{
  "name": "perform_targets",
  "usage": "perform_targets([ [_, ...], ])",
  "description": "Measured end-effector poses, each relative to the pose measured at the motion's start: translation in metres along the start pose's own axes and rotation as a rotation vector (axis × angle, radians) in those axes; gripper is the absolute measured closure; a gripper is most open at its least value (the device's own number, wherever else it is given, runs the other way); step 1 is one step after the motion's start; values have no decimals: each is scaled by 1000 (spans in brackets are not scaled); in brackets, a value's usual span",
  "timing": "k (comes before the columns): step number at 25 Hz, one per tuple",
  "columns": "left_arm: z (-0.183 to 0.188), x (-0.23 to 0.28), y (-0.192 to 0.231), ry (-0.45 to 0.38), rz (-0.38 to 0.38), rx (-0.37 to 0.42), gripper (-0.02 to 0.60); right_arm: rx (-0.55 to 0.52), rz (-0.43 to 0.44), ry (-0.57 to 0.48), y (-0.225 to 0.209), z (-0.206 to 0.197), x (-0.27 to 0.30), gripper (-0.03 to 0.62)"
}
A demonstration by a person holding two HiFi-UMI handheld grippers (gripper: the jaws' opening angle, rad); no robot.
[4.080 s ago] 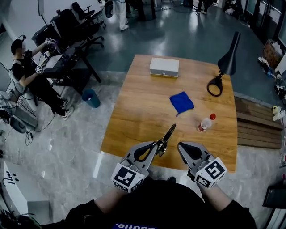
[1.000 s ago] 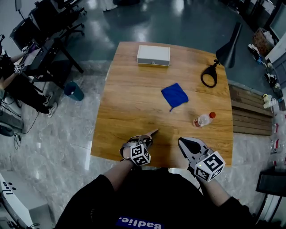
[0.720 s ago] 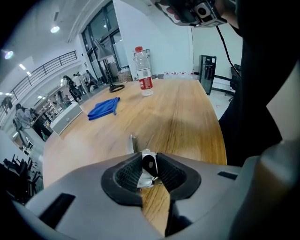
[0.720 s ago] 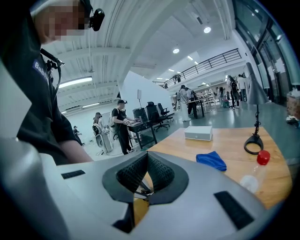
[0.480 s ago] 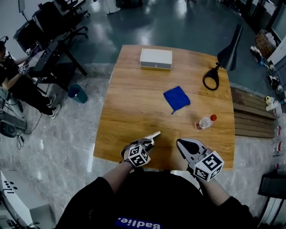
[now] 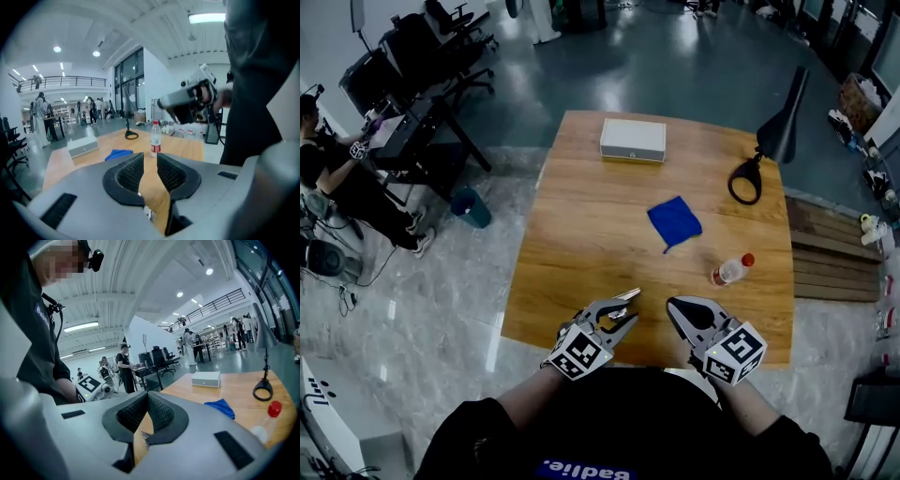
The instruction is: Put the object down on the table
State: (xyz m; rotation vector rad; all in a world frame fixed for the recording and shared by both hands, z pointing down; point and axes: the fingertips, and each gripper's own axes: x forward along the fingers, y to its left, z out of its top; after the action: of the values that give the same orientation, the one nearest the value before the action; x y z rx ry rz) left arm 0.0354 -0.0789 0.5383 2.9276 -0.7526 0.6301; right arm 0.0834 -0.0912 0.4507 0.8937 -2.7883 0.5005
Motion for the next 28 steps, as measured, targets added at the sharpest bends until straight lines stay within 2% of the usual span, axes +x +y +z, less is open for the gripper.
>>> perform_targets([
  [3,61,-19,-4,-158,-11,36,491,-21,17,-24,4,10,-2,589],
  [6,105,-39,-10,-286,-20,37,492,-35,34,-59,10,19,-2,589],
  [10,144,-61,-7,-418,3,-62,535,-72,69,-118,24,35,-6,589],
  [13,150,-68,-2,-422,18,-124,572,-111,88,-163,35,50,-9,589],
  [18,139,-67,3,-370,29,-207,574,-166,100,-191,49,61,-8,589],
  [28,136,-62,-6,-357,8,-204,574,-176,91,-160,52,50,-5,590],
])
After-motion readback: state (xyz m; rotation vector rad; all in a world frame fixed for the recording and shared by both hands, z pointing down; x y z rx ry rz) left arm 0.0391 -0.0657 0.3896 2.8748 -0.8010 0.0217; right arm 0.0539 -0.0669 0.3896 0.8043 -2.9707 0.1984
